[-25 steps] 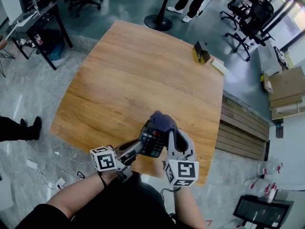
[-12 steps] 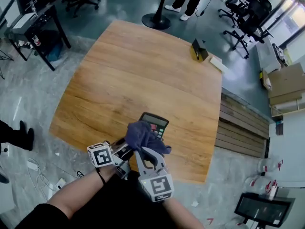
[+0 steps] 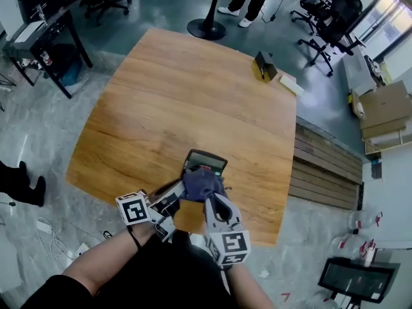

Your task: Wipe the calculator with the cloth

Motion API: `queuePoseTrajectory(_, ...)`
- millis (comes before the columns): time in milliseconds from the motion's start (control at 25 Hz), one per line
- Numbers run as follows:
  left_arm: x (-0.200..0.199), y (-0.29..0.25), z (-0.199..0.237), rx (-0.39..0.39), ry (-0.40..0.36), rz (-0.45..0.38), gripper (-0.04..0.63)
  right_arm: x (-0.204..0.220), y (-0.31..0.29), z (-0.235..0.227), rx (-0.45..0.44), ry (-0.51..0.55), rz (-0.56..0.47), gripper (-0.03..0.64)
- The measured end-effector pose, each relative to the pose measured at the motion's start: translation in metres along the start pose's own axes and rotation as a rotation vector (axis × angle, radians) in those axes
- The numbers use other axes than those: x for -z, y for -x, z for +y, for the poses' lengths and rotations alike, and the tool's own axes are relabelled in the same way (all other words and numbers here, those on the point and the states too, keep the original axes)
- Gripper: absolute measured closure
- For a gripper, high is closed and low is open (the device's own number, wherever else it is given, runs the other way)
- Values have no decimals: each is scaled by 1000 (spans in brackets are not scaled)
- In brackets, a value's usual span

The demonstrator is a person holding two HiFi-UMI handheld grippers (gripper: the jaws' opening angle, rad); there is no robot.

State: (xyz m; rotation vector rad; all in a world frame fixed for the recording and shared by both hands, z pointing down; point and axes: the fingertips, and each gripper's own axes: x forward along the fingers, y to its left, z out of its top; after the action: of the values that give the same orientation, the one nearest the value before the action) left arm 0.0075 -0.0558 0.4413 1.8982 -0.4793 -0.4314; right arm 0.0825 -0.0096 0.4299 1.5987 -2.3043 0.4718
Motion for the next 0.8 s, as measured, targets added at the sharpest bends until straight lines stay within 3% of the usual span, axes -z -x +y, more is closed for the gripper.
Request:
queuePoseTrajectory(240, 14, 4, -8, 41, 30, 25, 526, -16, 5, -47, 103, -24, -50, 578)
queuePoseTrajectory(360, 14, 10, -9, 55, 59, 8, 526, -21, 5, -58, 109, -94, -85, 578)
queuePoseTrajectory(560, -3, 21, -18, 92, 137, -64, 526, -10, 5, -49, -31, -266, -170, 578)
queuePoseTrajectory(800, -22, 25, -33, 135, 203, -140, 526, 0, 4, 3, -215, -178, -207, 578)
